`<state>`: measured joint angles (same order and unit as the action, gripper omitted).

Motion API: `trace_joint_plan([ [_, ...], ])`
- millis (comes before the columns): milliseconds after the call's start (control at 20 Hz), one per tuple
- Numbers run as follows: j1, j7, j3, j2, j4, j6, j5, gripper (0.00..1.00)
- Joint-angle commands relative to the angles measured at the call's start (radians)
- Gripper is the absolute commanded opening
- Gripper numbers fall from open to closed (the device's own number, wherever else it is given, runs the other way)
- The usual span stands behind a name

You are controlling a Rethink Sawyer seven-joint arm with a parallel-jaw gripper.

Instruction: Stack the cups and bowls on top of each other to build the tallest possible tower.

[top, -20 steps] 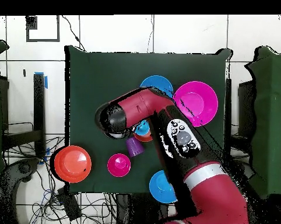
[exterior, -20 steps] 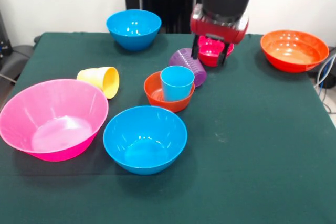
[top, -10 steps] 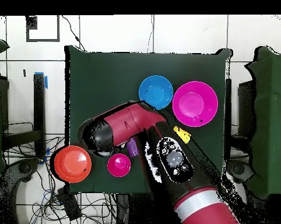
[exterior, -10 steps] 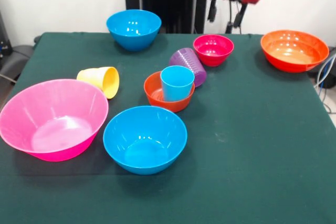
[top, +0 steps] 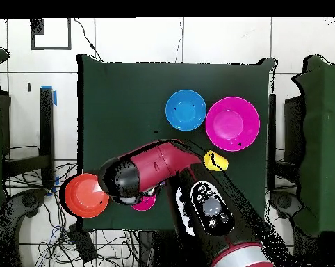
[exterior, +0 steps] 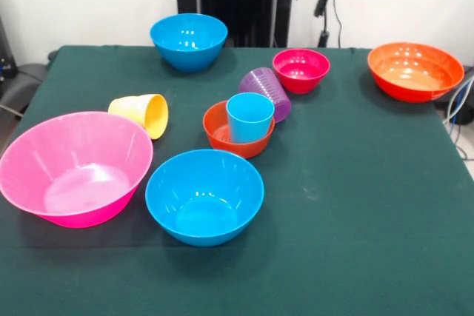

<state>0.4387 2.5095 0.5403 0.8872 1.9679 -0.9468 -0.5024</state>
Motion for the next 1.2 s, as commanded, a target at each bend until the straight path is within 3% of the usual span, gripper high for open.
trace_joint_plan([
  [50, -0.012, 0.077, -0.127, -0.128, 0.062, 0.152, -0.102, 1.0],
  [350, -0.051, 0.124, -0.202, -0.25, 0.022, 0.303, -0.172, 1.0],
  [550, -0.098, 0.159, -0.256, -0.295, 0.016, 0.389, -0.17, 1.0],
  [900, -0.163, 0.168, -0.313, -0.301, 0.058, 0.459, -0.084, 1.0],
  [1050, -0.158, 0.145, -0.309, -0.29, 0.107, 0.463, -0.035, 1.0],
  [1200, -0.114, 0.093, -0.285, -0.229, 0.182, 0.443, 0.014, 1.0],
])
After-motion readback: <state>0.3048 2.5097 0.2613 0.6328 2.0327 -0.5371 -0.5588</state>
